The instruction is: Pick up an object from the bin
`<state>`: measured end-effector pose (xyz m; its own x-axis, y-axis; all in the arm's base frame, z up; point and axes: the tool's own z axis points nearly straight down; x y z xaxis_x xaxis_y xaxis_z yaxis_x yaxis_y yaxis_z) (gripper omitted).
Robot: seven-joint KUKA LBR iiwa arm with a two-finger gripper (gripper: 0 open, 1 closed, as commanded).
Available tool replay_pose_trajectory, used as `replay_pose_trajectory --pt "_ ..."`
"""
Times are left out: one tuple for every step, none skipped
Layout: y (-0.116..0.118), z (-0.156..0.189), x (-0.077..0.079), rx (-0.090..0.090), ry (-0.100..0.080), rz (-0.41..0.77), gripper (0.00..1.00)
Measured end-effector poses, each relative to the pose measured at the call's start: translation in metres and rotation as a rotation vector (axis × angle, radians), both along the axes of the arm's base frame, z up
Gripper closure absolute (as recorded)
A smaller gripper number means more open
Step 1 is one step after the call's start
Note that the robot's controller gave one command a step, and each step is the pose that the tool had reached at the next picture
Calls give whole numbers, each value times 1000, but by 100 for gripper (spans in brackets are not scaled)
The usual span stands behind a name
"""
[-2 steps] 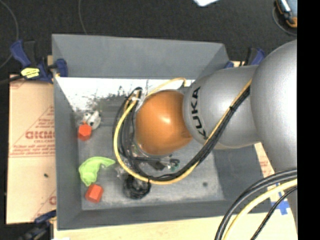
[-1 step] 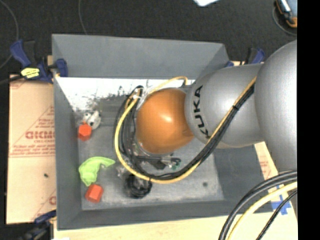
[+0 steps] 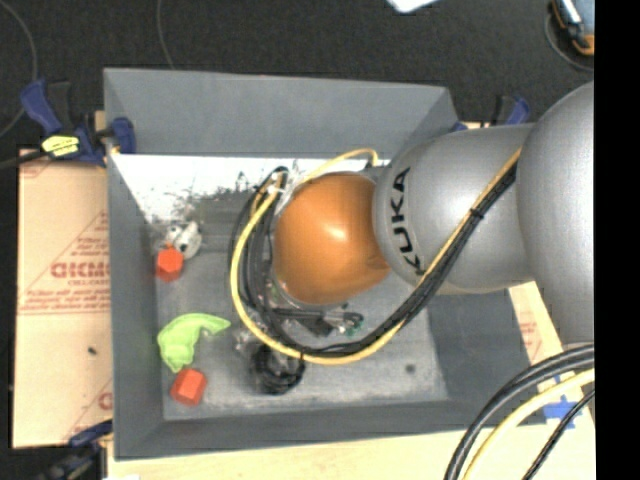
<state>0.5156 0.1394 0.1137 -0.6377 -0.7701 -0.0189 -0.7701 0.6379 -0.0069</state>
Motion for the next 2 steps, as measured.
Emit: replay_pose_trajectory --pt "0 5 0 1 -1 -1 100" --pt "0 14 -1 0 4 -2 100"
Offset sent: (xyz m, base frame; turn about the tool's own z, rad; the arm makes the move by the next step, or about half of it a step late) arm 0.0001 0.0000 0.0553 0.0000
